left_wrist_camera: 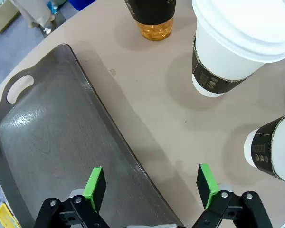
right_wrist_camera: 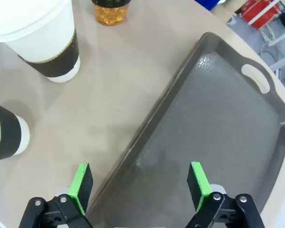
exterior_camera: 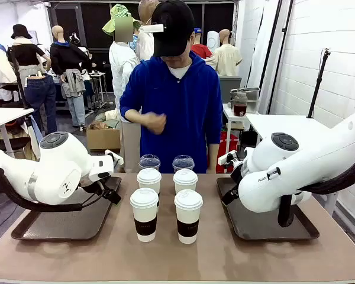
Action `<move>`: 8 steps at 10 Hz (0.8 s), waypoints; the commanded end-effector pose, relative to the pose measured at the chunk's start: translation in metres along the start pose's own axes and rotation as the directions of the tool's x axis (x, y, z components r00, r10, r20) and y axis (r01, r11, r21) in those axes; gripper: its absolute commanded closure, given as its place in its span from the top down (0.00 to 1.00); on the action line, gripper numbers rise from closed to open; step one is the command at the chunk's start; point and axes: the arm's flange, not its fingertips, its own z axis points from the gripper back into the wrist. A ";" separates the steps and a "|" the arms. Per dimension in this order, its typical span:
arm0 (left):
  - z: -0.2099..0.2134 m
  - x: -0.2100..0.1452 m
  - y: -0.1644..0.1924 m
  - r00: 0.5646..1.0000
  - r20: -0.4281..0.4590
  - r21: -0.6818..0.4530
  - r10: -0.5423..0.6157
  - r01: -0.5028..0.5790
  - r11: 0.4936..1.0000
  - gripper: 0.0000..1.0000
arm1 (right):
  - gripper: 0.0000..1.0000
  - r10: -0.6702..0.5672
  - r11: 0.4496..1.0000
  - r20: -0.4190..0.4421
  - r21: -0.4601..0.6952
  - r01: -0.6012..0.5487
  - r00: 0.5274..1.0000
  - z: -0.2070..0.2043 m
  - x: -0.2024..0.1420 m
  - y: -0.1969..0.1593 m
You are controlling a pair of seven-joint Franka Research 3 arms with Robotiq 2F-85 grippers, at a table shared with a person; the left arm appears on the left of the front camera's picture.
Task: Distribute the coffee onto the tray.
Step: Pick up one iced Americano and place it on the right Handle tray.
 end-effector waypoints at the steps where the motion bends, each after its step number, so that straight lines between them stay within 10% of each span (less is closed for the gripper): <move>1: 0.000 0.000 0.000 1.000 0.000 0.000 0.000 0.000 1.000 1.00 | 1.00 0.000 1.000 0.000 0.000 0.000 1.000 0.000 0.000 0.000; 8: 0.000 0.000 0.000 1.000 0.000 0.000 0.000 0.000 1.000 1.00 | 1.00 0.000 1.000 0.000 0.000 0.000 1.000 0.000 0.000 0.000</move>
